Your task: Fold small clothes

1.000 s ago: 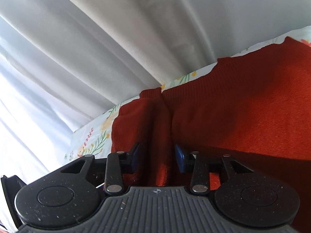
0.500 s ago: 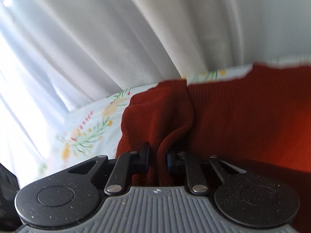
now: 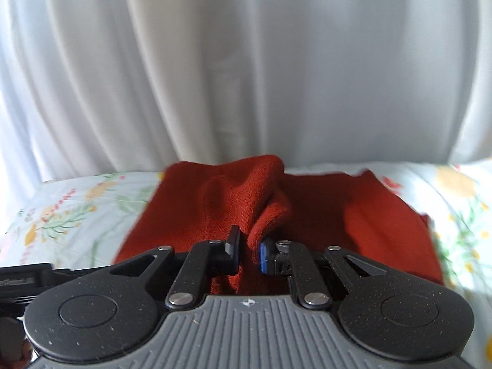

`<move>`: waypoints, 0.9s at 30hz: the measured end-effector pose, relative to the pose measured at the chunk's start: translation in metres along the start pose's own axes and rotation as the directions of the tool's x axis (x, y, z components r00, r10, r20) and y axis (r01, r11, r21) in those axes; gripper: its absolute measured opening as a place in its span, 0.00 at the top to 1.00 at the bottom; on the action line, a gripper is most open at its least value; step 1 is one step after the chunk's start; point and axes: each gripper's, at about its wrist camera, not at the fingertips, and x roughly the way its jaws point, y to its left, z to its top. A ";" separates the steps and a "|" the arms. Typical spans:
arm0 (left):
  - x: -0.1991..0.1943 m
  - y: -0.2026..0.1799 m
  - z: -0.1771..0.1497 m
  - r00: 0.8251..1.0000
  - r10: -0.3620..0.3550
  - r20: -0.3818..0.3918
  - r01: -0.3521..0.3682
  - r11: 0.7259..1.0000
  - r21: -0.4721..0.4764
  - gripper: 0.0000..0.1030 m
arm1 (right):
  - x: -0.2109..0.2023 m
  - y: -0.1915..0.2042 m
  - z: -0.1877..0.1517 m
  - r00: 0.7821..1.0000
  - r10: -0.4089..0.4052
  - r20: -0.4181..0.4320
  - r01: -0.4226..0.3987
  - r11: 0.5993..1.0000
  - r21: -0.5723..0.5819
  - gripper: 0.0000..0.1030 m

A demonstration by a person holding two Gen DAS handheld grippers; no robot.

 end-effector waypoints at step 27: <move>-0.012 -0.025 -0.032 0.993 0.081 -0.085 -0.064 0.981 0.183 0.10 | -0.037 0.013 0.020 0.979 -0.086 0.183 0.115 0.981 -0.156 0.90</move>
